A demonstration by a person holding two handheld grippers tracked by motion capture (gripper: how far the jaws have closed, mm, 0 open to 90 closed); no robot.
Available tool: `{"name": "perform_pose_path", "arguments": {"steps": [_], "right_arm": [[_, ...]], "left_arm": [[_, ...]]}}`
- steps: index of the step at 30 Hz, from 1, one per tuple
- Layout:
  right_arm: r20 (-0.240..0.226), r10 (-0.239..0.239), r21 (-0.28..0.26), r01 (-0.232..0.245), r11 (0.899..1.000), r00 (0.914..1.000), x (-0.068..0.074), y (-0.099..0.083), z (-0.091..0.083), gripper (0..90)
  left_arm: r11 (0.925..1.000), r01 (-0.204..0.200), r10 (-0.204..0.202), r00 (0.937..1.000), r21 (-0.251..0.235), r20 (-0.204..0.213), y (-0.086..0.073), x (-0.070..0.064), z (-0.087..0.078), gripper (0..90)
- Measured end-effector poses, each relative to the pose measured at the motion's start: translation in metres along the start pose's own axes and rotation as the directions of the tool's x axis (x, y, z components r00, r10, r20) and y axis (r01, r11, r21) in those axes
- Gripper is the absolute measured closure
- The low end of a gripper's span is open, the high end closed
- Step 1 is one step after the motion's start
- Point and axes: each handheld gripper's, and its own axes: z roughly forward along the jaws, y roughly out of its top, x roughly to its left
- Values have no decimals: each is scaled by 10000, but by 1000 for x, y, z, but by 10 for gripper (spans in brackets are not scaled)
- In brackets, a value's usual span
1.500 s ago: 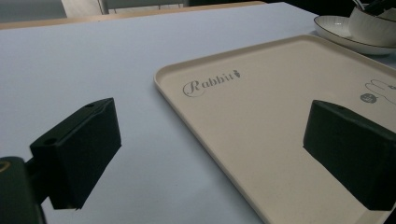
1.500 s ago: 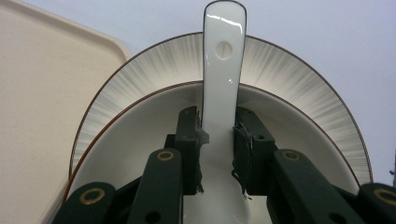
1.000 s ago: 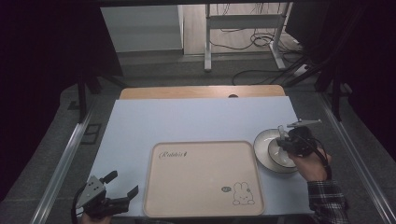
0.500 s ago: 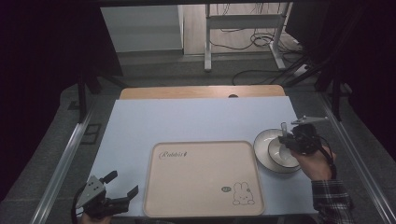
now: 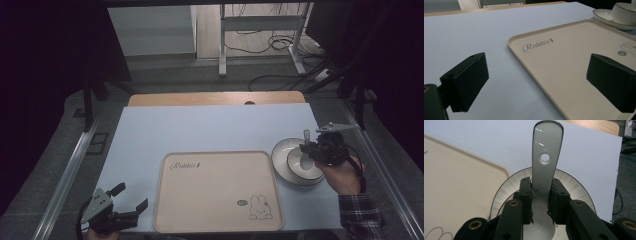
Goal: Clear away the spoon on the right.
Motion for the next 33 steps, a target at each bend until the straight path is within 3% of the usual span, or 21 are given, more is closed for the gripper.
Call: {"name": "perform_pose_path", "arguments": {"steps": [19,33], "right_arm": [[-571,-322,-310,305,9991,9979,14,16,-32,748],[-1452,-657,-232,629,9977,9872,36,19,-42,750]], "left_arm": [[10000,20,-20,10000,-39,-19,0,0,0,40],[10000,14,-14,10000,-56,-25,0,0,0,40]]}}
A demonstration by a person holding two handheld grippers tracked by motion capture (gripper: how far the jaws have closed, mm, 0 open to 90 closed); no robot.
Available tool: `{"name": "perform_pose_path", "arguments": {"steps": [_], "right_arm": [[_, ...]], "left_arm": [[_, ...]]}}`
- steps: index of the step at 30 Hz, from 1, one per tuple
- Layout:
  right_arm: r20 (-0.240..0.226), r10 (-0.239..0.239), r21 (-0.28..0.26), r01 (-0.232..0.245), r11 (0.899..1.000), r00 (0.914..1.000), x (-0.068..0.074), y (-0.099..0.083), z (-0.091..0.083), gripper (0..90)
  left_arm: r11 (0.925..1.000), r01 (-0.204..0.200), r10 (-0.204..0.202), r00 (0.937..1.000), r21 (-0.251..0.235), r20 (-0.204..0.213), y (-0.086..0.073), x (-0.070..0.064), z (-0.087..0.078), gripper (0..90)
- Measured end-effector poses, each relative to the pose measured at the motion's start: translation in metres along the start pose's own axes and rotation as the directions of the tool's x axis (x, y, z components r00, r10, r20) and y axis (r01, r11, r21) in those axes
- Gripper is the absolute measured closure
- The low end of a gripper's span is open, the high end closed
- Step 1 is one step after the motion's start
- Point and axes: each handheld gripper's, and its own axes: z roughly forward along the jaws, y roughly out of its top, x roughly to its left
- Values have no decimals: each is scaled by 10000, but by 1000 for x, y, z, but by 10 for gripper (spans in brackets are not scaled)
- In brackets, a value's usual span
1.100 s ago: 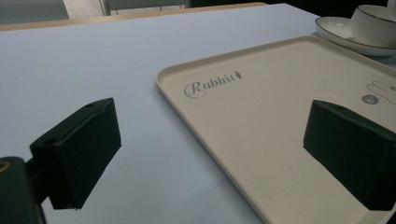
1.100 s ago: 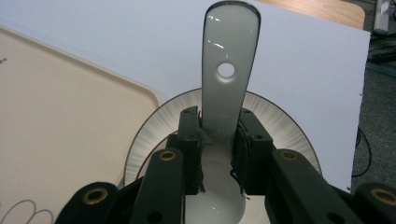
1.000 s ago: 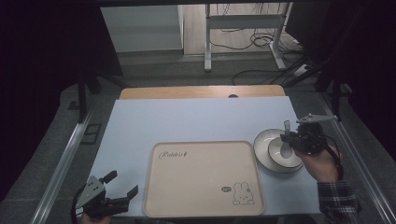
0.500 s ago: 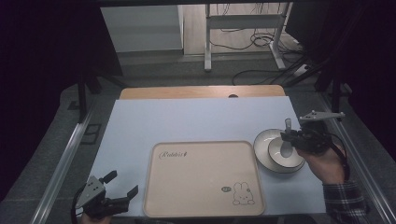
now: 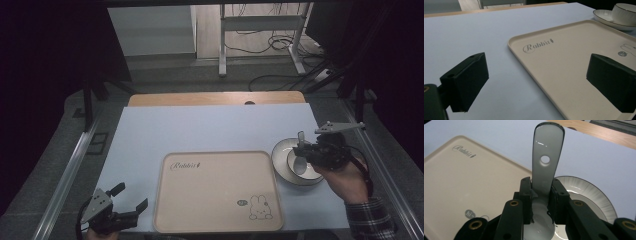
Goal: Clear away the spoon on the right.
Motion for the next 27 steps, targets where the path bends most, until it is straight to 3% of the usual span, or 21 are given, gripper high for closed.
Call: {"name": "perform_pose_path", "arguments": {"steps": [6,15,27], "right_arm": [[-526,-257,57,260,9996,9983,15,-1,2,751],[-906,-511,313,542,9980,9946,30,-5,8,752],[-1514,-732,1008,891,9909,9858,51,-17,31,754]], "left_arm": [[10000,-3,3,10000,-5,0,0,0,0,40],[10000,10,-10,10000,-14,3,0,0,0,40],[10000,18,-18,10000,-48,12,0,0,-1,40]]}}
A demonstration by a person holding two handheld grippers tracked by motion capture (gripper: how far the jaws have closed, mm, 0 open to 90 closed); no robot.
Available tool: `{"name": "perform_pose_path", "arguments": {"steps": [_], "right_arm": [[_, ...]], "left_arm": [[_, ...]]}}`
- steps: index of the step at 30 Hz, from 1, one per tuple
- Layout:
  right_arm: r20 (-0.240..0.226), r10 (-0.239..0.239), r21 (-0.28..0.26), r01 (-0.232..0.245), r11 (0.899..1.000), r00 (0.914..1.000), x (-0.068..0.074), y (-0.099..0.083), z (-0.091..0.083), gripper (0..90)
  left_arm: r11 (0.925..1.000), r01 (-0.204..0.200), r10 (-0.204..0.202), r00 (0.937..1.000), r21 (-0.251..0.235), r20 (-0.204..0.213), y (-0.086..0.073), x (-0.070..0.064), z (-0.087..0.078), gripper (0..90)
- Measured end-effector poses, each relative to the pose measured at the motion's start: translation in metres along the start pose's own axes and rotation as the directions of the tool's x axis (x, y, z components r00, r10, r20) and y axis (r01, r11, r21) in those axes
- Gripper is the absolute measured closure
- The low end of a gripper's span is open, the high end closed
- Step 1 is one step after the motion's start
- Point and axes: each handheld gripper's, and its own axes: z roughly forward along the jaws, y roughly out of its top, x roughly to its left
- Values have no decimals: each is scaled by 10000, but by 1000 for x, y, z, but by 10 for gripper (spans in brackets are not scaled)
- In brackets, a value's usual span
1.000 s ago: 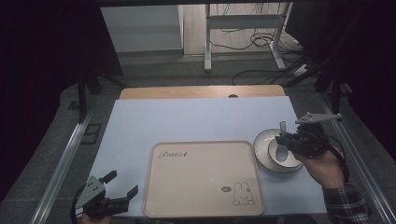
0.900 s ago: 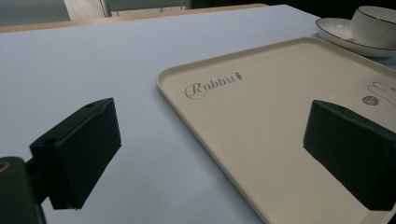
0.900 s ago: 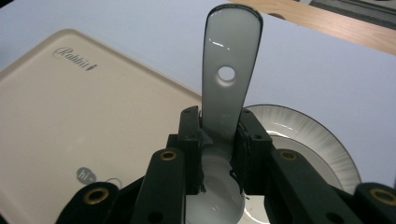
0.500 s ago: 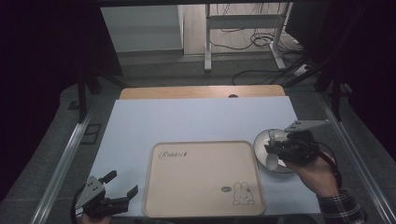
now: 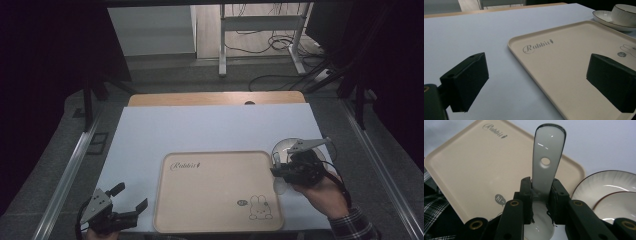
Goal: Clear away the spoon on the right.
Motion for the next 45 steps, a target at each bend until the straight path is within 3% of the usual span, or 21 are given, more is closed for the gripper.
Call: {"name": "perform_pose_path", "arguments": {"steps": [12,27,45], "right_arm": [[-382,62,652,-37,9979,9993,6,-12,25,758],[-665,133,1202,-52,9927,9977,10,-23,45,773],[-571,490,1540,-397,9873,9972,-1,-34,67,773]], "left_arm": [[10000,2,-2,10000,10,5,0,0,0,40],[10000,24,-24,10000,-12,11,0,1,0,40],[10000,23,-23,10000,-1,12,0,1,0,40]]}}
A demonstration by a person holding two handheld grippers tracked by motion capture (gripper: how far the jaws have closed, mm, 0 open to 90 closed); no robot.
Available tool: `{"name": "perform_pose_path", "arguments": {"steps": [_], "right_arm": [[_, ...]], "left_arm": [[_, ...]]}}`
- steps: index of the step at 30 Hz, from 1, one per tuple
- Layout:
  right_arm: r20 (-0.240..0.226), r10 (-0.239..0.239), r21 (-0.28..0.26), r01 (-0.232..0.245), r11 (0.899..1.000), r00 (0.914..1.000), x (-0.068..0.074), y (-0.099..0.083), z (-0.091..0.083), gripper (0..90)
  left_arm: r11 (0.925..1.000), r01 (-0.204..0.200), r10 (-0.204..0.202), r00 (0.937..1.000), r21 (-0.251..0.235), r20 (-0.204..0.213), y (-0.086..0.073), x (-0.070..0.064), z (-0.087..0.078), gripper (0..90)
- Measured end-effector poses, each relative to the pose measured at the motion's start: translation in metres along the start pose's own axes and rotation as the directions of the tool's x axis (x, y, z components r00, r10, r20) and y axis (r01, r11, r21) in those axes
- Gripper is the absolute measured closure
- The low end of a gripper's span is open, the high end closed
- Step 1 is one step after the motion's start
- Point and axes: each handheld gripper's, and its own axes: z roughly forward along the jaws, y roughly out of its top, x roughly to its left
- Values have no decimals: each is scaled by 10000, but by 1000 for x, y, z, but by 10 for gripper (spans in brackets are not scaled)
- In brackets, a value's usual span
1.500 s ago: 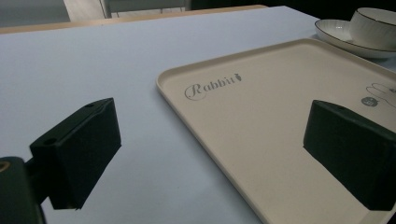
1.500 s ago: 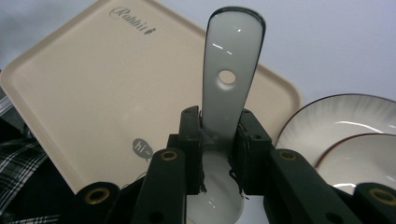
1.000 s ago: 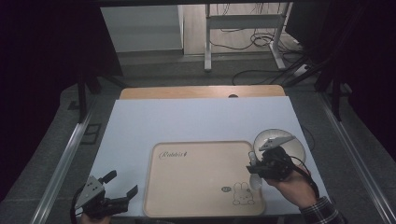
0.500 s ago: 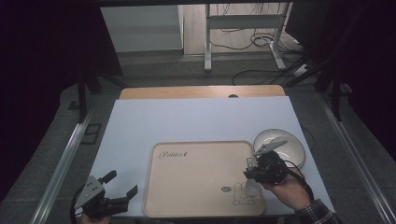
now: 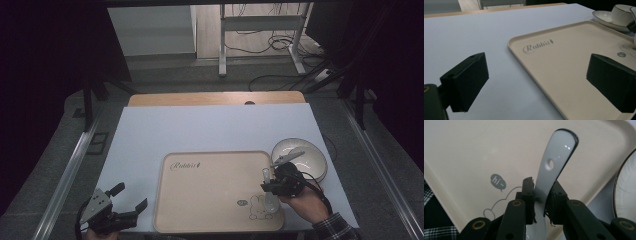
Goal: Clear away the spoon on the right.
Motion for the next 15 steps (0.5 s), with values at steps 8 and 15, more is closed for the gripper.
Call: {"name": "perform_pose_path", "arguments": {"steps": [8,15], "right_arm": [[303,114,196,-120,9997,9995,-4,-5,10,729],[629,38,202,-50,9998,9980,-5,-8,13,693]], "left_arm": [[10000,-17,17,10000,24,1,0,0,0,40],[10000,-20,20,10000,31,3,0,0,0,40]]}}
